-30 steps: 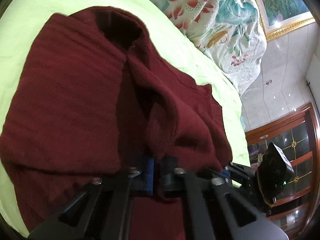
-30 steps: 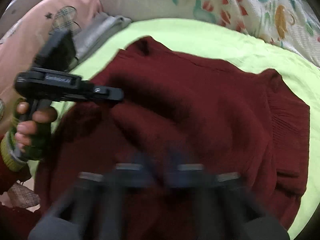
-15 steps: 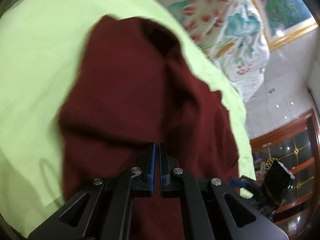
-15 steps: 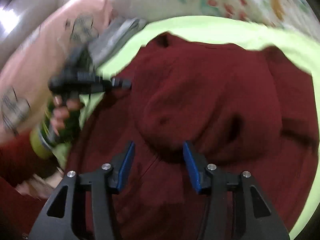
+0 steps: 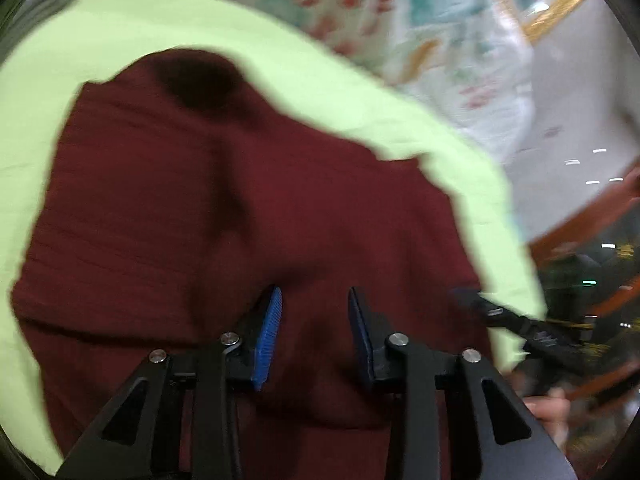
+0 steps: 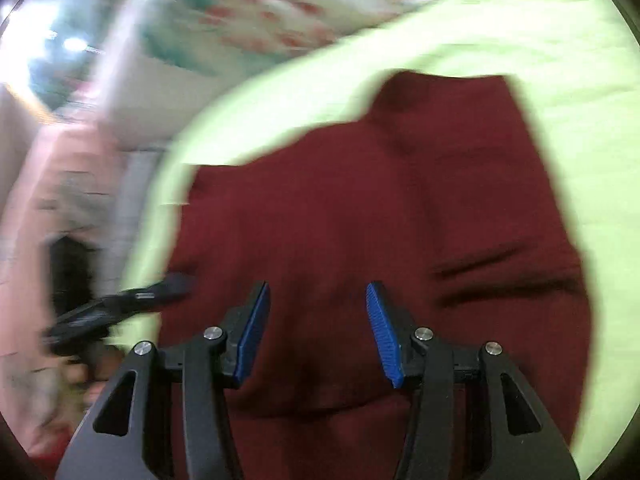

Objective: Fold large clothes

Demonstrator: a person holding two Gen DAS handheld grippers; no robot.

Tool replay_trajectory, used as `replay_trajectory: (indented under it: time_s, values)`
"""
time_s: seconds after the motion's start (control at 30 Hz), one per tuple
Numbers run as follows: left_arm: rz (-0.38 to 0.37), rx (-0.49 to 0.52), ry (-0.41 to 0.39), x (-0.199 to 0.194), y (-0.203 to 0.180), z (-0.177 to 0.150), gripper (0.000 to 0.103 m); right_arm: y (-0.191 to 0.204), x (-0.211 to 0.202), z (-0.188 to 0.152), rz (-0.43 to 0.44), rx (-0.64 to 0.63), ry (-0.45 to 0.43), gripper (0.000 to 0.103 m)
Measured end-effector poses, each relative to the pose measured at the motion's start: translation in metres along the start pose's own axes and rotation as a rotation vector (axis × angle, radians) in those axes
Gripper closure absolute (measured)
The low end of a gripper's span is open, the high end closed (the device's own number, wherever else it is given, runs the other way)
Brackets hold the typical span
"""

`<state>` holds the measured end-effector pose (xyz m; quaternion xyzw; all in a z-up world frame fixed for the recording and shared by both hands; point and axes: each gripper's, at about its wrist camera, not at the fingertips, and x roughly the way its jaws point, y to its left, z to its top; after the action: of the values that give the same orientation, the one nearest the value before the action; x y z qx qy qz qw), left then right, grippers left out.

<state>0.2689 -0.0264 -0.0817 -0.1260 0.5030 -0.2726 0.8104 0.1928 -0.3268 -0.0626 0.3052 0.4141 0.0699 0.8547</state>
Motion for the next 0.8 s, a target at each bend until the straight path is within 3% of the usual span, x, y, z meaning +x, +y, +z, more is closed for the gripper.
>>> replay_trajectory:
  time_s: [0.03,0.07,0.17,0.3,0.43,0.5,0.73,0.8]
  values:
    - [0.009,-0.028,0.003,0.003,0.011,0.002,0.087,-0.010,-0.001,0.000,-0.028,0.022,-0.024,0.053]
    - [-0.006,-0.059,0.002,0.002,0.022,0.003,0.097,-0.019,-0.004,0.001,-0.001,0.055,-0.046,0.053]
    - [-0.038,-0.125,-0.042,-0.015,0.042,0.004,0.095,-0.024,-0.015,0.006,0.021,0.093,-0.077,0.053]
    - [-0.021,-0.125,-0.099,-0.051,0.044,-0.013,0.068,-0.007,-0.035,-0.008,0.068,0.059,-0.081,0.051]
    - [-0.006,-0.122,-0.134,-0.093,0.043,-0.051,0.059,-0.004,-0.059,-0.041,0.091,0.033,-0.076,0.047]
    - [0.029,-0.123,-0.150,-0.116,0.047,-0.075,0.048,-0.007,-0.069,-0.060,0.084,0.032,-0.069,0.046]
    - [0.151,-0.128,-0.126,-0.160,0.064,-0.159,0.034,-0.030,-0.110,-0.111,0.029,0.059,-0.077,0.046]
    - [0.145,-0.144,-0.099,-0.164,0.074,-0.179,0.033,-0.037,-0.123,-0.123,0.018,0.068,-0.087,0.043]
